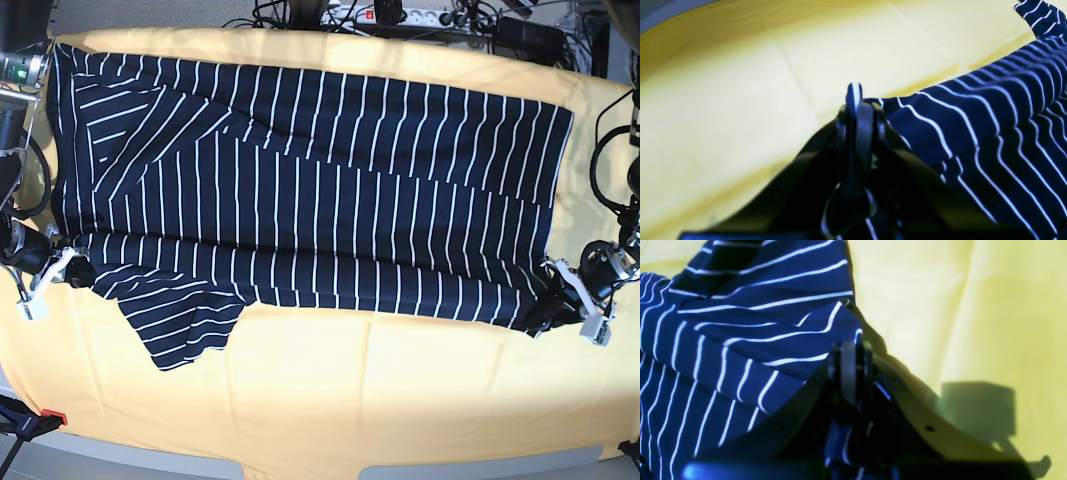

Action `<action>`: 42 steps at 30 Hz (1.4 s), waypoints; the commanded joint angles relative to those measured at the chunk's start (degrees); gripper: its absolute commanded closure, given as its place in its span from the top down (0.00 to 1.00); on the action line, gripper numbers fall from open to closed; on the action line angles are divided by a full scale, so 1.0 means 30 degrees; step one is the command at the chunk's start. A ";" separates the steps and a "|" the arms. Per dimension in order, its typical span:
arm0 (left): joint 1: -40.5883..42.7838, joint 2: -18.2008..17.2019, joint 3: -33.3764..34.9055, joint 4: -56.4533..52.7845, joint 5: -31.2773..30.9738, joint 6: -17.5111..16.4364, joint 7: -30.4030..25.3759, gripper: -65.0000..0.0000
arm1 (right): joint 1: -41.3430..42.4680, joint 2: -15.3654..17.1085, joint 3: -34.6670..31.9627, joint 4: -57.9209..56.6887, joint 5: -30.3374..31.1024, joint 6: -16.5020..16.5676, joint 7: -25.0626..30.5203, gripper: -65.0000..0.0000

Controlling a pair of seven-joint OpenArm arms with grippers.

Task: Fold the T-shirt properly

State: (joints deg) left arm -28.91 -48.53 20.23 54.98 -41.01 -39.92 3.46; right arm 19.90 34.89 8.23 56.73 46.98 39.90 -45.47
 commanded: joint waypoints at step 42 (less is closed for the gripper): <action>-0.0379 -0.2397 -0.0284 0.1049 -1.3005 -0.0026 1.4994 0.00 | 0.0758 0.1778 0.0109 0.0364 0.3621 0.0033 -0.5464 0.00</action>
State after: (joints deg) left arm -28.42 -54.02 20.23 57.60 -78.85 -39.68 49.41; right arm 20.62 38.41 8.23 56.73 57.06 39.92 -62.43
